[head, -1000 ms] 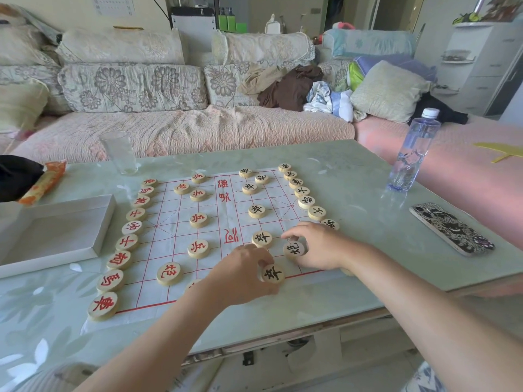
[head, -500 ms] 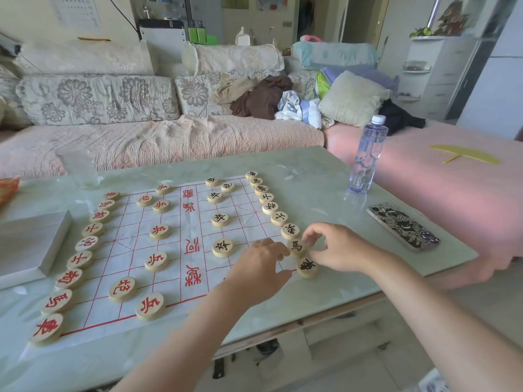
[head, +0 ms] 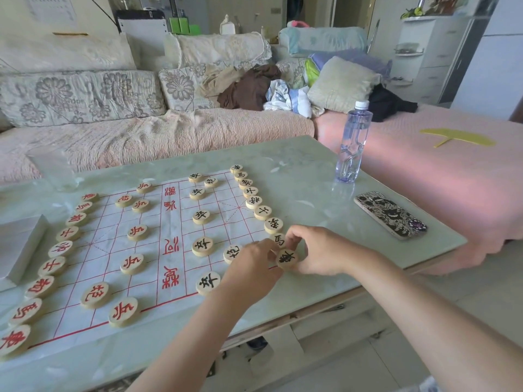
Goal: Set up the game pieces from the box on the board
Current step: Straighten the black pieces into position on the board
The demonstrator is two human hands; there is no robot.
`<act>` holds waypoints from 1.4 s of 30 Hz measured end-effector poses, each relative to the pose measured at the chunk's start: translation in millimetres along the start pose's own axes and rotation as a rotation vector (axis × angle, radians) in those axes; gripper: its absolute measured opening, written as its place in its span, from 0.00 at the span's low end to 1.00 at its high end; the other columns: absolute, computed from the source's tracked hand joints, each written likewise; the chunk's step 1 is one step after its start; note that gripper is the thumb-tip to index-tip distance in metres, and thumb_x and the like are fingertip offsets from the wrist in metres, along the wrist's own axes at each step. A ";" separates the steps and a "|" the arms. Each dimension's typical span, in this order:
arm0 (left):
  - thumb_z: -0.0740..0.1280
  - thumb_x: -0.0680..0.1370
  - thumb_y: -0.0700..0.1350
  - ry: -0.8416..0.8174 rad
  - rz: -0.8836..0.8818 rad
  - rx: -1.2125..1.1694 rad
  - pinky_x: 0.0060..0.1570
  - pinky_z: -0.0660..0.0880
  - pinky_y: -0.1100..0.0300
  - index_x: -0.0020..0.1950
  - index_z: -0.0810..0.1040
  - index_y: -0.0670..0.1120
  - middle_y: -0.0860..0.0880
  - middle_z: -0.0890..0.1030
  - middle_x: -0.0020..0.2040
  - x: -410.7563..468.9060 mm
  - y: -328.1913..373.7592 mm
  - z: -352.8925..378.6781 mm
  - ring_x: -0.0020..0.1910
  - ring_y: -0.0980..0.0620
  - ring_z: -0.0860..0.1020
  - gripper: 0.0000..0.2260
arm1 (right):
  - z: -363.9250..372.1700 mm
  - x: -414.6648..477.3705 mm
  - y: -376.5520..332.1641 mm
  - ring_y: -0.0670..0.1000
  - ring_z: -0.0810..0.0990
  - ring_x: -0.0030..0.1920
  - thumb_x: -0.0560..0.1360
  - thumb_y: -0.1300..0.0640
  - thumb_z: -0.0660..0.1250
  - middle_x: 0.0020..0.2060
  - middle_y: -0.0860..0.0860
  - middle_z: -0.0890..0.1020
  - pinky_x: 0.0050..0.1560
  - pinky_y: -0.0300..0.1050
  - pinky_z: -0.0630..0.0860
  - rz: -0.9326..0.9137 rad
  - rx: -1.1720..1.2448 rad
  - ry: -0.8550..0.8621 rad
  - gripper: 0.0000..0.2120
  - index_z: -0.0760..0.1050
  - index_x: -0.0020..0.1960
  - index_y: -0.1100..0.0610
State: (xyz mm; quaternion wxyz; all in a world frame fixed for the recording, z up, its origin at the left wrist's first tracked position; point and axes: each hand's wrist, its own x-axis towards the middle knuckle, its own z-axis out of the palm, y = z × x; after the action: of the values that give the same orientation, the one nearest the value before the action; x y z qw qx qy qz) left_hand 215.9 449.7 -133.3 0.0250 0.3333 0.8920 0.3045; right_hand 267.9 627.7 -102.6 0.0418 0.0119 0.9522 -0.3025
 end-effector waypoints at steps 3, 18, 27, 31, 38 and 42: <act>0.69 0.74 0.47 0.009 -0.002 0.028 0.47 0.72 0.62 0.61 0.75 0.50 0.53 0.78 0.51 3.5 0.2 -5.5 0.45 0.54 0.74 0.15 | -4.2 4.3 4.3 0.34 0.73 0.33 0.68 0.45 0.74 0.49 0.38 0.78 0.36 0.35 0.67 0.045 0.043 0.044 0.15 0.73 0.50 0.41; 0.64 0.78 0.41 -0.086 0.084 0.293 0.59 0.68 0.55 0.65 0.77 0.57 0.49 0.75 0.58 37.0 -13.0 -19.3 0.59 0.48 0.69 0.18 | 9.7 56.4 19.9 0.49 0.81 0.45 0.66 0.38 0.75 0.42 0.45 0.83 0.52 0.49 0.79 0.277 0.077 0.189 0.14 0.81 0.43 0.46; 0.69 0.76 0.47 -0.016 0.014 0.180 0.51 0.72 0.56 0.52 0.80 0.51 0.51 0.78 0.52 42.4 -10.6 -18.2 0.53 0.49 0.75 0.06 | -0.6 51.5 25.1 0.46 0.81 0.48 0.70 0.47 0.77 0.45 0.44 0.83 0.54 0.41 0.76 0.211 0.194 0.073 0.08 0.83 0.48 0.47; 0.70 0.75 0.49 -0.017 -0.029 0.158 0.49 0.74 0.57 0.53 0.80 0.52 0.52 0.79 0.51 41.6 -10.0 -17.9 0.52 0.51 0.77 0.07 | 0.1 49.4 27.3 0.44 0.79 0.41 0.70 0.52 0.78 0.42 0.45 0.83 0.45 0.34 0.73 0.167 0.211 0.088 0.11 0.83 0.51 0.49; 0.71 0.74 0.48 0.020 -0.017 0.193 0.51 0.71 0.58 0.62 0.75 0.51 0.53 0.79 0.54 42.0 -15.8 -16.1 0.55 0.51 0.74 0.16 | 2.0 53.6 30.8 0.43 0.79 0.42 0.74 0.53 0.74 0.41 0.42 0.81 0.40 0.30 0.70 0.175 0.150 0.160 0.08 0.83 0.53 0.49; 0.71 0.74 0.51 -0.006 -0.056 0.137 0.54 0.74 0.55 0.63 0.76 0.53 0.56 0.80 0.57 43.5 -13.6 -14.2 0.56 0.51 0.76 0.18 | 2.4 52.7 28.6 0.39 0.78 0.40 0.72 0.51 0.77 0.40 0.41 0.81 0.37 0.25 0.68 0.150 0.171 0.137 0.09 0.83 0.51 0.48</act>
State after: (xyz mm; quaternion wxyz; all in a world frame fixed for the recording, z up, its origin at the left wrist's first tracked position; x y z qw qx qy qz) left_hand 170.7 460.7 -122.5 0.0132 0.3097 0.9197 0.2411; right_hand 216.9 649.6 -125.5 -0.0021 0.1071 0.9199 -0.3772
